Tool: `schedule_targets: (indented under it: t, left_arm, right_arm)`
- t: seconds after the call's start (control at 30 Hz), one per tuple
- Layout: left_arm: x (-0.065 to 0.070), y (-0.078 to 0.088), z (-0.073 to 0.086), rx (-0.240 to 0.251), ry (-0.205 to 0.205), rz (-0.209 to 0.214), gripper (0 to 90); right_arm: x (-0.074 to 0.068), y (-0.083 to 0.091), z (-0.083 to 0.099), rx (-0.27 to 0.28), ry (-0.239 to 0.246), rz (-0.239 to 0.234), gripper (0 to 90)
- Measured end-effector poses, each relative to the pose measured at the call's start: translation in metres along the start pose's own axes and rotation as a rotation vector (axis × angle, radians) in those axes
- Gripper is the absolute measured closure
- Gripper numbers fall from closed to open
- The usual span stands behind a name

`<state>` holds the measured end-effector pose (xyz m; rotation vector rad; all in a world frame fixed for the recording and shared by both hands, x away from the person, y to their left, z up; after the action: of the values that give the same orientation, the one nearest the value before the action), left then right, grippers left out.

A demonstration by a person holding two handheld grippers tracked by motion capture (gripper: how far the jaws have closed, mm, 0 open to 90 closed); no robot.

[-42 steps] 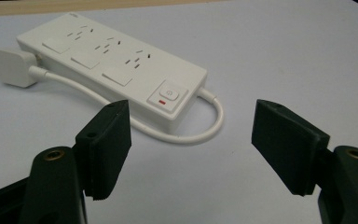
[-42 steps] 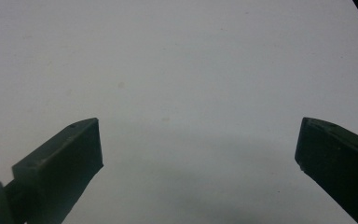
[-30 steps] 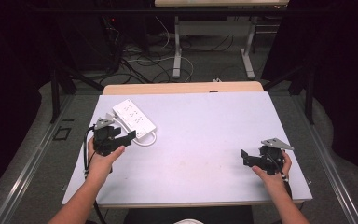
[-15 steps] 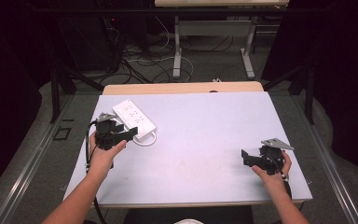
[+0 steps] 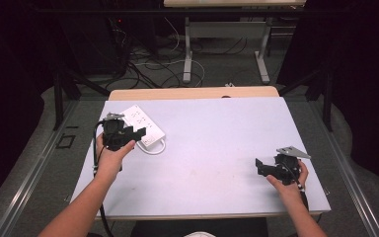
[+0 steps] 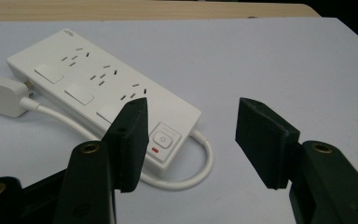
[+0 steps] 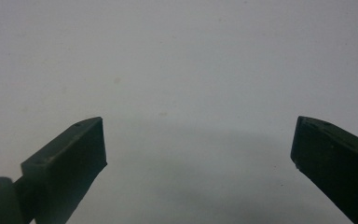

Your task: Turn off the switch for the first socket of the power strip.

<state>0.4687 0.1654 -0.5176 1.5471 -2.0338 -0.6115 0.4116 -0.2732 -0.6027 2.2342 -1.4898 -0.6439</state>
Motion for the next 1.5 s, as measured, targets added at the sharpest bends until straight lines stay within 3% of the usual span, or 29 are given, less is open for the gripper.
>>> schedule_targets:
  t: [0.37, 0.57, 0.73, 1.3, 1.5]
  left_arm:
    - [-0.005, -0.012, -0.012, -0.018, 0.015, -0.031, 48.0]
    - [-0.014, -0.017, -0.017, -0.039, 0.041, -0.045, 49.0]
    - [-0.021, -0.025, -0.023, -0.023, 0.073, -0.058, 51.1]
    - [-0.035, -0.047, -0.024, -0.064, 0.084, -0.119, 52.8]
    - [-0.038, -0.053, -0.023, -0.082, 0.088, -0.124, 54.3]
  right_arm:
    - [0.001, -0.001, 0.0, 0.001, 0.006, 0.002, 2.6]
    - [0.001, -0.001, 0.0, -0.001, 0.007, 0.001, 2.7]
    - [0.0, -0.001, 0.001, -0.006, 0.0, -0.002, 2.6]
    - [0.001, -0.002, 0.001, -0.006, -0.001, -0.007, 2.7]
    - [0.001, -0.002, 0.002, -0.008, -0.004, -0.008, 2.7]
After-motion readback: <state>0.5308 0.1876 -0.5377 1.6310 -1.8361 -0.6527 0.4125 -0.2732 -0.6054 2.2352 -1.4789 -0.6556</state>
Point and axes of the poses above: each handheld gripper's, and its own axes: y roughly backward along the jaws, z roughly out of its underside, x roughly to its right, the point moved 10 cm from there along -y, roughly forward along the jaws, and after that the axes turned 10 degrees about -z, right-handed, at the moved point
